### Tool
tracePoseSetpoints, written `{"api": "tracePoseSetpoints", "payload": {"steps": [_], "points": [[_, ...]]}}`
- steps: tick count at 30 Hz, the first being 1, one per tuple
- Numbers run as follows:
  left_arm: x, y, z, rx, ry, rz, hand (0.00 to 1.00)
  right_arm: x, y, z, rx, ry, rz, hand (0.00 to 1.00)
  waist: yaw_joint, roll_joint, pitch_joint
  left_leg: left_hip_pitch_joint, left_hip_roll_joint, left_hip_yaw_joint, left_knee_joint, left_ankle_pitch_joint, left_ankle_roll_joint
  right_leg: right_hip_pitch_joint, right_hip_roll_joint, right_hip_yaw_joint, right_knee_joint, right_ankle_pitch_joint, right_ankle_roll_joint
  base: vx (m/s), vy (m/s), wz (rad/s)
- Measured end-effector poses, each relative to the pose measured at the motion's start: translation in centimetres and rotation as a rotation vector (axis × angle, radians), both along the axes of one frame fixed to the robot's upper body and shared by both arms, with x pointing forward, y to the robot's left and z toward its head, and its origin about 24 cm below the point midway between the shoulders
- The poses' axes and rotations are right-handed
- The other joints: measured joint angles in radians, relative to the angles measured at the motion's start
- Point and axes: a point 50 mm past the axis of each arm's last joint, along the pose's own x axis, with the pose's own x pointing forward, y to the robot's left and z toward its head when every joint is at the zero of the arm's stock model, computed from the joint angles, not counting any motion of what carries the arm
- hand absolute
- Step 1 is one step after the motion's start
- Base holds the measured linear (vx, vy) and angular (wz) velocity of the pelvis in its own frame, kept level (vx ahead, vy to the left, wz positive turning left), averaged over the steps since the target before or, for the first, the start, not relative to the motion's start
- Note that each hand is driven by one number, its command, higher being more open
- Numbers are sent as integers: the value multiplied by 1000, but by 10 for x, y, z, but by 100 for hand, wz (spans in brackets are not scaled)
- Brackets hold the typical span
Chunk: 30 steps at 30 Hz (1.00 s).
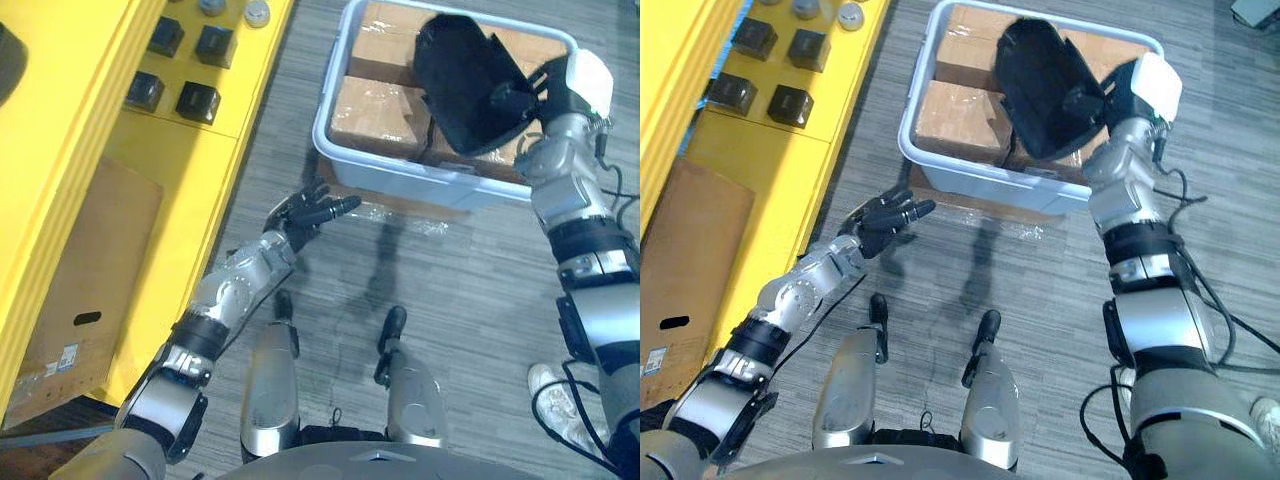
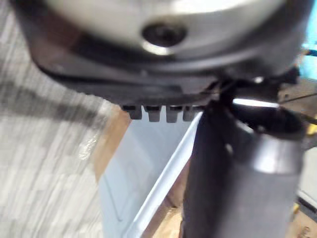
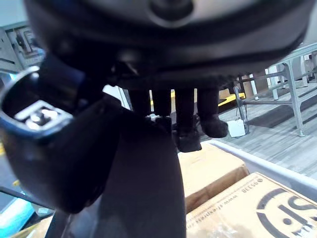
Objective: Walk over and take three plastic housings, then place them on the shelf
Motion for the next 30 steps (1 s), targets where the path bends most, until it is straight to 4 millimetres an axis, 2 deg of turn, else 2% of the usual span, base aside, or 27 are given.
{"api": "tracePoseSetpoints", "payload": {"steps": [3, 5, 9, 12, 16, 22, 25, 30], "points": [[4, -9, -1, -92, 63, 3, 100, 2, 13, 13, -22, -87, 41, 0, -17, 0, 0, 0, 0, 2, 0, 0, 0, -1, 0, 2, 0, 2, -1, 3, 1, -1], [8, -13, 7, -156, 76, 6, 100, 3, 23, 21, -39, -158, 71, 0, -22, -3, 0, 2, 0, 6, 0, 0, 0, -2, 0, 6, 0, 3, -1, -3, 12, -5], [18, -20, 30, -303, 46, 16, 100, 2, 39, 27, -90, -253, 135, 0, -27, -11, 0, 14, 1, 18, -3, 1, 1, -1, 0, 20, 1, 5, -1, -13, 13, -8], [24, -20, 46, -405, 8, 46, 100, 2, 56, 26, -76, -296, 193, 0, -50, -22, 0, 28, 1, 21, -6, 1, 1, 10, 0, 24, 1, 5, -1, -9, 7, -3], [27, -22, 58, -546, -22, 80, 100, -6, 70, 11, -66, -338, 272, 0, -60, -30, 0, 71, 1, 35, -38, 12, -3, 29, 0, 31, 0, 5, -1, 6, 0, -6], [29, -21, 62, -583, -70, 123, 100, -15, 85, -23, -41, -332, 361, 0, -76, -47, -1, 135, -2, 48, -109, 43, -11, 63, 3, 34, -11, 4, -2, 3, -6, -2], [29, -22, 61, -584, -64, 120, 100, -19, 93, -34, -11, -332, 400, 0, -80, -50, -1, 161, -5, 54, -141, 56, -13, 76, 3, 34, -21, 4, -2, -6, -1, -1], [27, -30, 59, -602, -53, 101, 100, -25, 108, -39, 19, -351, 467, 0, -79, -52, -2, 188, -8, 55, -184, 78, -16, 89, 4, 28, -27, 4, -2, -6, -1, 1]]}}
